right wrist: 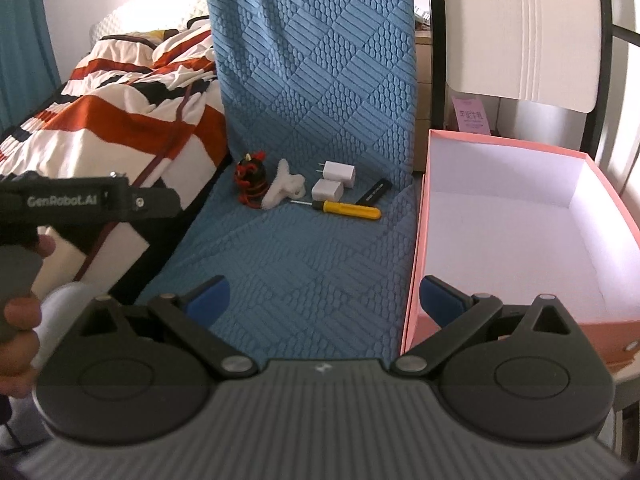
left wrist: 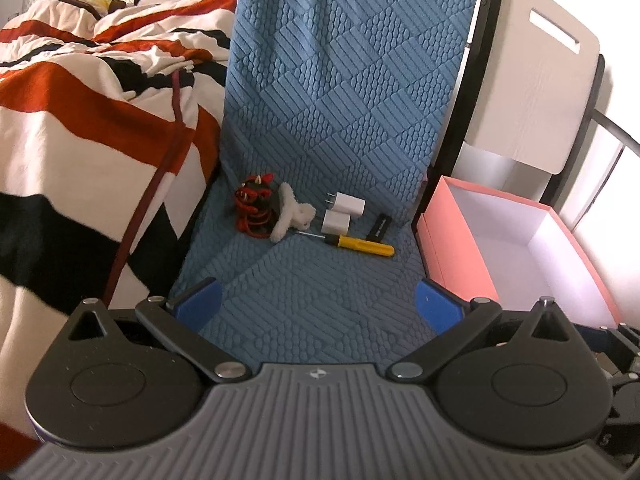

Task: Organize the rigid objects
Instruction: 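Grasp the red devil figurine with the left gripper while the right gripper grasps the yellow screwdriver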

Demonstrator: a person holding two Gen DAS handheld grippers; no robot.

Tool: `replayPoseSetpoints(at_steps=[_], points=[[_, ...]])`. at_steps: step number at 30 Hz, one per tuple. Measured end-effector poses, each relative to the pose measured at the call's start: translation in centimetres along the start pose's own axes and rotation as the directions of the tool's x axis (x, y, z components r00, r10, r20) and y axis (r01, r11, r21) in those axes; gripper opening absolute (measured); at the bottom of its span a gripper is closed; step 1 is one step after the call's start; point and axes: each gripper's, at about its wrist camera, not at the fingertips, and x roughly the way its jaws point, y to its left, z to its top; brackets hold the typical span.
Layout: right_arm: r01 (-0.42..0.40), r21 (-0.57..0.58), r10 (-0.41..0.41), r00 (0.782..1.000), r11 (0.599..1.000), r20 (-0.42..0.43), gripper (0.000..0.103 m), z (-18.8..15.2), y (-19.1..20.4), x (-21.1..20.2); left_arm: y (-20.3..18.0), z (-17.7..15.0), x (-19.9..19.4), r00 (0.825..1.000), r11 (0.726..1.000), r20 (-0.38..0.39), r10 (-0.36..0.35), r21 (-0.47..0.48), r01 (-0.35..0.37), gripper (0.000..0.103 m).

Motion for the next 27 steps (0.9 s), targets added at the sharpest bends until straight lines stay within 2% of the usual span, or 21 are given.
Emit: replayPoseSetpoints(at_steps=[6,10,20,24,27], points=[[-0.013,0.003,0.013,1.0,1.0,-0.003,0.103,1.9,-0.9,3.0,0.9,1.6,3.2,1.0,1.0,-0.013,0.0,0.006,0.0,0.103],[-0.022,-0.01,0.022,1.0,1.0,-0.016,0.102,3.1,-1.2,5.5,1.6,2.6,5.3,1.0,0.999,-0.003,0.027,0.018,-0.027,0.103],[-0.054,-0.043,0.051,0.996,0.998,-0.074,0.1,5.8,-1.4,12.2,3.5,4.7,12.8,0.998,0.997,-0.03,0.053,0.054,-0.051,0.103],[-0.063,-0.064,0.056,0.993,0.996,-0.099,0.1,7.0,-1.6,14.8,4.6,5.8,15.8,0.996,0.998,-0.069,0.058,0.041,-0.055,0.103],[-0.078,-0.095,0.066,0.991,0.992,-0.12,0.1,7.7,-1.6,16.8,6.1,6.5,18.3,0.993,0.999,-0.113,0.03,-0.025,-0.033,0.103]])
